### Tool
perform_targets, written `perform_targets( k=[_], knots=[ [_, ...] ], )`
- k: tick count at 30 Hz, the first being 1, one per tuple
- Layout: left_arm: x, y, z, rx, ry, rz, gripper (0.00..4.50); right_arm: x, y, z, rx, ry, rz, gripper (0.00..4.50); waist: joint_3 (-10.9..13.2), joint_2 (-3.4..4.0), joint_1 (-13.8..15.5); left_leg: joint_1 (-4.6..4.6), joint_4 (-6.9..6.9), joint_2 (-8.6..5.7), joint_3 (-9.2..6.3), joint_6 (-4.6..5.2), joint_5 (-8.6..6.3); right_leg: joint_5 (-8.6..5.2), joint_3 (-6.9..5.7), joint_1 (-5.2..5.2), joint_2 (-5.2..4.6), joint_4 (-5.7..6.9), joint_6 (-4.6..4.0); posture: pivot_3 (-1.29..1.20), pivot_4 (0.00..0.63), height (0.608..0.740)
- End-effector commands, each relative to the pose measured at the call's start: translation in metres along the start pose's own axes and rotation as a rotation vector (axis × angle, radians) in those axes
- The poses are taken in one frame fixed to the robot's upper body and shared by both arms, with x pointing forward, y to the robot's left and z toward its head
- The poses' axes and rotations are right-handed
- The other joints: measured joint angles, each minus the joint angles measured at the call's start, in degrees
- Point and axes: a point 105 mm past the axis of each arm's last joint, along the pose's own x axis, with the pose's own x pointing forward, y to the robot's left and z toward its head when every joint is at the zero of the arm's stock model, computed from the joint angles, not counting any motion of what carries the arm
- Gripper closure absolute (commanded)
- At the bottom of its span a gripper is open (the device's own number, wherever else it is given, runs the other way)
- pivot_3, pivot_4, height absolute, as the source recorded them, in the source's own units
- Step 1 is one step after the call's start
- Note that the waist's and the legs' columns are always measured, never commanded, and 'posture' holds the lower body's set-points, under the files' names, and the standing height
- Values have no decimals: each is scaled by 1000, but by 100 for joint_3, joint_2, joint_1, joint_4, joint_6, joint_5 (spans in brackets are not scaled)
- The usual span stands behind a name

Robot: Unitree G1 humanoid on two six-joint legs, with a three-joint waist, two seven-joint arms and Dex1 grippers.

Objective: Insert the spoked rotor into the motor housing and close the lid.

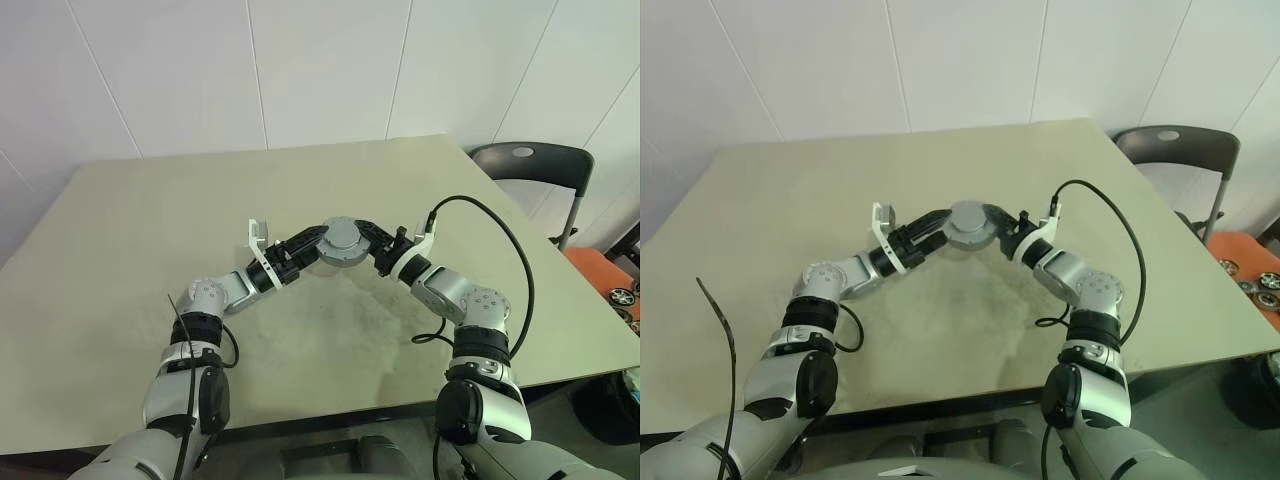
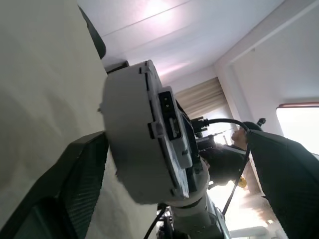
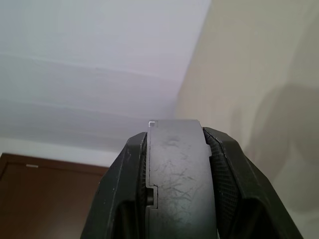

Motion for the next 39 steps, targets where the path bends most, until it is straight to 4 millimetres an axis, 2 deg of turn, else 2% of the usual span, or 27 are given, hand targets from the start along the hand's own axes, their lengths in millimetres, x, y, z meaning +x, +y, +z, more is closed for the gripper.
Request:
perform_targets(
  k=[1, 11, 20, 32, 39],
  knots=[
    [7, -16, 6, 17, 10, -67, 30, 7, 27, 6, -38, -6, 95, 3239, 0, 0, 0, 1, 2, 0, 0, 0, 0, 0, 0, -2, 0, 5, 0, 0, 0, 740],
    [10, -15, 2, 16, 25, -58, 30, 7, 26, 5, -41, -6, 87, 3239, 0, 0, -1, 5, 12, -1, 0, -8, 5, 0, 1, -3, 2, 24, 0, 0, 0, 740],
    [19, -1, -16, 21, 101, 28, 30, 7, 26, 5, -42, -8, 86, 3239, -1, -1, 3, 5, 11, -2, 0, -8, 5, 0, 1, -2, 2, 23, 0, 0, 0, 740],
    [26, 7, 1, 79, -5, 79, 30, 6, 23, 4, -45, -12, 74, 3239, -1, -1, 3, 9, 11, -1, 3, -8, 5, 0, 4, -2, 3, 25, 0, 0, 0, 740],
    [33, 7, 3, 92, -13, 85, 30, 6, 23, 4, -49, -10, 71, 3239, -1, -1, 4, 6, 11, -2, 4, -8, 5, 0, 3, -3, 2, 24, 0, 0, 0, 740]
  ],
)
